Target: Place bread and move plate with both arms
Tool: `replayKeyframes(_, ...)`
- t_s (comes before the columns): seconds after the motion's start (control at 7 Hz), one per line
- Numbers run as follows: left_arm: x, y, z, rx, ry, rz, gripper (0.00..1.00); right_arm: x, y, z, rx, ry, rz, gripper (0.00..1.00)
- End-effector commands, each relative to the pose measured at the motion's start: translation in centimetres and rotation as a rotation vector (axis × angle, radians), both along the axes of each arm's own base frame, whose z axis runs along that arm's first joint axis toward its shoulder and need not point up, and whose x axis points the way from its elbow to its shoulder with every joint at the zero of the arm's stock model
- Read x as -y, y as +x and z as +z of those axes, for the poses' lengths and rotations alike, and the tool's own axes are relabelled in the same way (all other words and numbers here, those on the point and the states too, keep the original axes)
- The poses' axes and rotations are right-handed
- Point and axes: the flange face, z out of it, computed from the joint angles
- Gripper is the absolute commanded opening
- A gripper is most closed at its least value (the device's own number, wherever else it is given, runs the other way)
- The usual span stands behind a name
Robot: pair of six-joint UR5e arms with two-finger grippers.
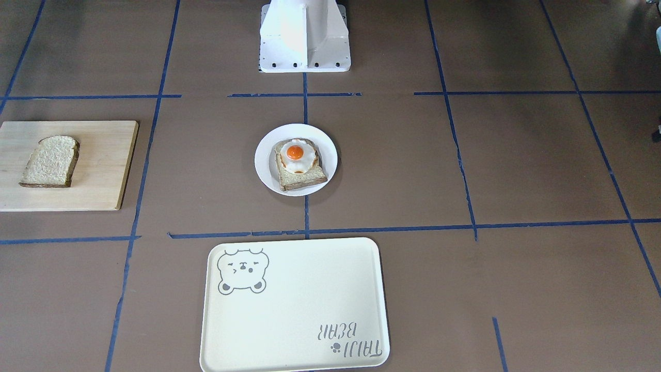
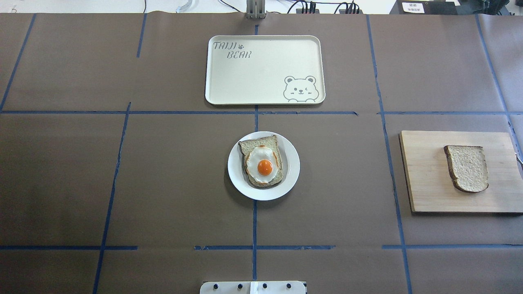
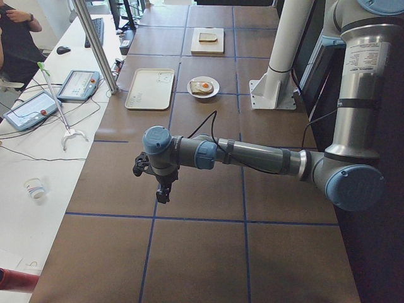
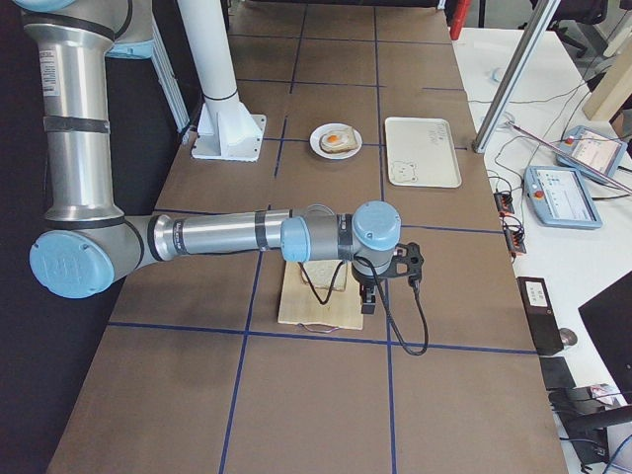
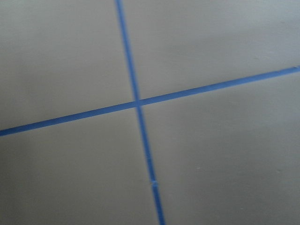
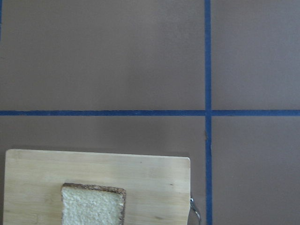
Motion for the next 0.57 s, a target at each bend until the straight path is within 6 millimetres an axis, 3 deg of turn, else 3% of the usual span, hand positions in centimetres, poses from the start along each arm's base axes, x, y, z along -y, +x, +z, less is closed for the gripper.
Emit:
replayKeyframes(0.0,0.1,2.6,-2.5,-0.014,-0.012,-0.013,1.00,-2.7,-4.7,-0.7,0.041,0.033,0.042,0.98)
replayKeyframes(0.14,0.1,2.7,-3.2,-0.019,-0.003,-0.019,1.00,-4.1,-7.1,-0.9,0.081,0.018,0.124,1.00)
replayKeyframes(0.29,0.0,2.7,-3.3,-0.019,-0.005,-0.021,1.00,-5.8,-9.4,0.5,0.063,-0.002,0.118,1.00)
replayKeyframes(0.43,0.1,2.7,-3.4,-0.021,0.003,-0.022,1.00,-6.0,-11.8,1.0,0.013,-0.012,0.110,1.00)
